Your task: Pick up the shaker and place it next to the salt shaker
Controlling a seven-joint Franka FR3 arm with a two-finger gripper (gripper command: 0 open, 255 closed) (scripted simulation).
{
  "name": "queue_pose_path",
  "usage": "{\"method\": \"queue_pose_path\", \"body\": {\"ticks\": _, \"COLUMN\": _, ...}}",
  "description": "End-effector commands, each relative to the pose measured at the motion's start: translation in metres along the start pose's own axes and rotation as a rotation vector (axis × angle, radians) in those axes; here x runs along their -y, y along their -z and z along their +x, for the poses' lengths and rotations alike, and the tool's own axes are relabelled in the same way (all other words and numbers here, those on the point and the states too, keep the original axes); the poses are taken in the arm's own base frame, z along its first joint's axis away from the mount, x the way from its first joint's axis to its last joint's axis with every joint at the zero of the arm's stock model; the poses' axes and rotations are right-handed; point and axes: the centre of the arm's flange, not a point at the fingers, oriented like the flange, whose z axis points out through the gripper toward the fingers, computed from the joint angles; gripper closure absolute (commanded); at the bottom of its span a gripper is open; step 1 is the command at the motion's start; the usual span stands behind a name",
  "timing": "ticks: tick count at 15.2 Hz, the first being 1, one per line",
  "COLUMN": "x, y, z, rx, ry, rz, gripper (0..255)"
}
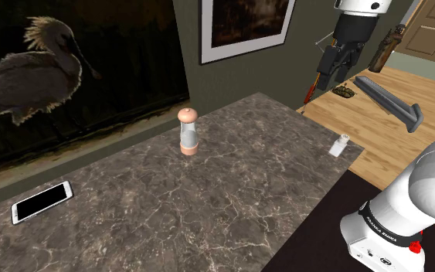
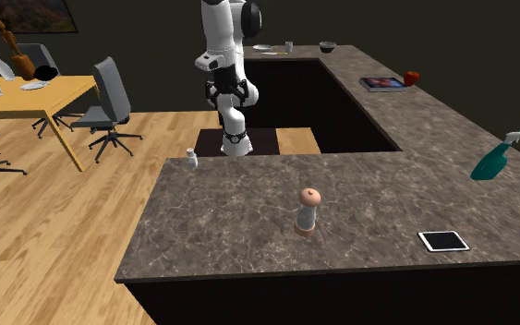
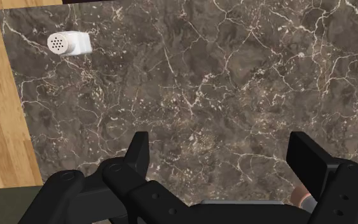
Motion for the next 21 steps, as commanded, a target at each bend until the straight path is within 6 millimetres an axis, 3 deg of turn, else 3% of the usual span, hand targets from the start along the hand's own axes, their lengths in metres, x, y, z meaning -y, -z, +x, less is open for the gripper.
{"method": "queue_pose_path", "body": {"ticks": 1, "x": 0.000, "y": 0.000, "z": 0.000, "rx": 0.000, "ry": 0.000, "rz": 0.000, "gripper": 0}}
{"method": "queue_pose_path", "body": {"ticks": 21, "x": 0.168, "y": -0.068, "z": 0.203, "rx": 0.056, "ry": 0.029, "rz": -0.021, "gripper": 0}}
